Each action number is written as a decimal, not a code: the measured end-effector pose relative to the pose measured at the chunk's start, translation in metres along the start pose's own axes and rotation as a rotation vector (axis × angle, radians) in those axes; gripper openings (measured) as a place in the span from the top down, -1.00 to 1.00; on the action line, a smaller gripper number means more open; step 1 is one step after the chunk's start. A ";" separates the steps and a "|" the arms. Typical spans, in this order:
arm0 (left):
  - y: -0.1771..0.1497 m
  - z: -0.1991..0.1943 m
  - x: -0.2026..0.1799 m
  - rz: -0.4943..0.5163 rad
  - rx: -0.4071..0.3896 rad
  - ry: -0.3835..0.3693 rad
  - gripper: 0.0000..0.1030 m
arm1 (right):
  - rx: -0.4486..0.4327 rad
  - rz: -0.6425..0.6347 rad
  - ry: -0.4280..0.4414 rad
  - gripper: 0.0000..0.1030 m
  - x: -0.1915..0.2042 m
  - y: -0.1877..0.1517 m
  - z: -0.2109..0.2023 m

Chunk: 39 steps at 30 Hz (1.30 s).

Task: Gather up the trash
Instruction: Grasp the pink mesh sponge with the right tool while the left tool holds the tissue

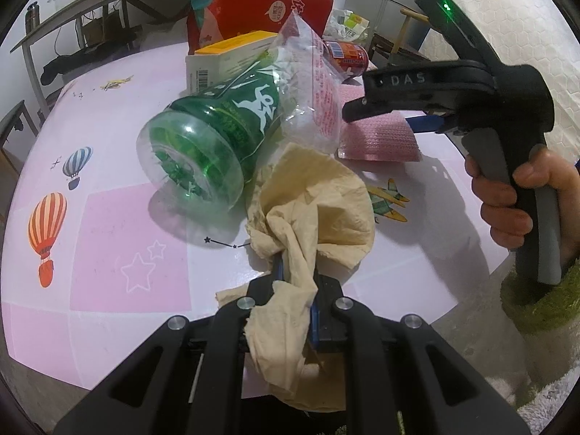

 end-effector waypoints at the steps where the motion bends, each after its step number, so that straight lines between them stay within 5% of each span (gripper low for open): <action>1: 0.000 0.000 0.000 -0.002 0.000 0.000 0.79 | 0.006 -0.001 0.019 -0.41 0.001 -0.002 -0.002; 13: 0.000 0.000 0.003 -0.036 -0.005 -0.005 0.79 | 0.098 -0.041 0.053 -0.35 -0.033 -0.033 -0.046; 20: -0.001 0.001 0.004 -0.045 -0.009 -0.001 0.79 | 0.036 -0.031 0.026 -0.80 -0.040 -0.039 -0.072; 24: -0.002 0.001 0.003 -0.046 -0.013 0.003 0.79 | 0.022 -0.047 0.015 -0.83 -0.024 -0.042 -0.065; 33: 0.000 0.000 0.001 -0.044 -0.018 0.012 0.79 | 0.020 -0.090 -0.111 -0.83 -0.021 -0.053 -0.046; 36: 0.000 -0.003 0.002 -0.053 -0.022 0.007 0.80 | 0.009 -0.126 -0.151 -0.59 -0.018 -0.056 -0.046; 39: 0.001 -0.005 0.001 -0.064 -0.024 -0.012 0.81 | 0.002 -0.114 -0.138 -0.55 -0.020 -0.059 -0.052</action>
Point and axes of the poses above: each gripper's, at about its wrist camera, not at the fingertips, and z roughly the way its jaws point, x to its left, y to its top, the point moved 5 cm from there along z, roughly the way its jaws point, and after that the axes turned 15 degrees about -x, right-handed, at the moved point
